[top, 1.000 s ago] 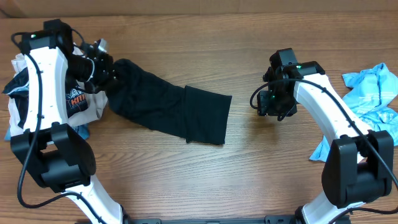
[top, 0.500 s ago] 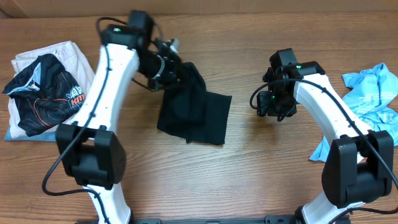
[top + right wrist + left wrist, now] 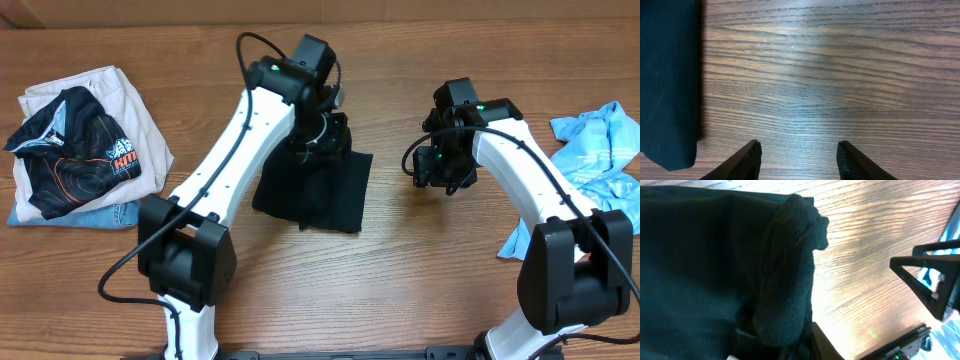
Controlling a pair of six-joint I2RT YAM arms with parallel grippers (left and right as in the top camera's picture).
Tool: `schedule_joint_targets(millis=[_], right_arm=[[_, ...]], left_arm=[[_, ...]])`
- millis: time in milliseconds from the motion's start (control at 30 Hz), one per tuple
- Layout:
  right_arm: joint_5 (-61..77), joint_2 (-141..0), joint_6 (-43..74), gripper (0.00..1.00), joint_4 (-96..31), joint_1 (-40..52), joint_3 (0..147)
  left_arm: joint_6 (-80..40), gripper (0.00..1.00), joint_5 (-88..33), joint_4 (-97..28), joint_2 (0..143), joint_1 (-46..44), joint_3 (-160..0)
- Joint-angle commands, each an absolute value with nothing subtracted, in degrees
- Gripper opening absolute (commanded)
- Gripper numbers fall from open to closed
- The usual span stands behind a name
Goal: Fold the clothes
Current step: 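Fold the left end rightward over the strip with the left gripper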
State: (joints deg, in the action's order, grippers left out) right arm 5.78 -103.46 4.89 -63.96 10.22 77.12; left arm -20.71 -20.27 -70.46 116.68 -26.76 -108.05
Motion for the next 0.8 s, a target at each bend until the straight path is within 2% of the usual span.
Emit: schedule_joint_targets(millis=[0, 167, 233, 267, 300, 400, 433, 533, 600, 700, 767], right_arm=[[6.28, -103.22, 4.67, 0.52, -63.81, 10.28, 76.82], [6.28, -103.22, 4.64, 0.52, -63.79, 10.28, 76.82], [6.26, -103.22, 4.64, 0.52, -63.77, 10.28, 76.82], [6.26, -103.22, 4.64, 0.52, -63.77, 10.28, 76.82], [6.26, -103.22, 4.64, 0.52, -63.77, 10.28, 76.82], [6.26, -103.22, 4.64, 0.53, -63.77, 10.28, 76.82], [6.26, -103.22, 4.64, 0.53, -63.77, 10.28, 76.82], [6.26, -103.22, 4.64, 0.52, -63.72, 10.28, 76.82], [6.26, -103.22, 4.64, 0.53, -63.75, 10.26, 76.82], [7.20, -103.22, 4.40, 0.53, -63.61, 10.28, 76.82], [14.24, -103.22, 1.26, 0.53, -63.83, 10.28, 76.84]], left_arm=[[-22.76, 0.14, -18.59, -69.56, 119.07, -28.99, -108.16], [-23.20, 0.14, -19.00, -68.95, 122.50, -30.79, -108.14], [-23.16, 0.09, -19.09, -68.01, 123.26, -31.46, -108.14], [-23.00, 0.09, -19.05, -67.42, 123.50, -31.75, -108.14], [-22.87, 0.11, -19.05, -66.96, 123.55, -31.97, -108.14], [-22.74, 0.32, -19.05, -66.04, 123.57, -32.40, -108.14], [-22.74, 0.35, -19.03, -66.04, 123.57, -32.45, -108.14], [-22.11, 0.38, -19.09, -66.08, 123.57, -32.42, -108.16], [-19.94, 0.37, -18.76, -66.59, 122.74, -31.81, -108.51], [-19.27, 0.38, -12.73, -67.18, 120.18, -29.43, -110.67], [-19.22, 0.39, -7.53, -66.76, 118.76, -27.44, -111.68]])
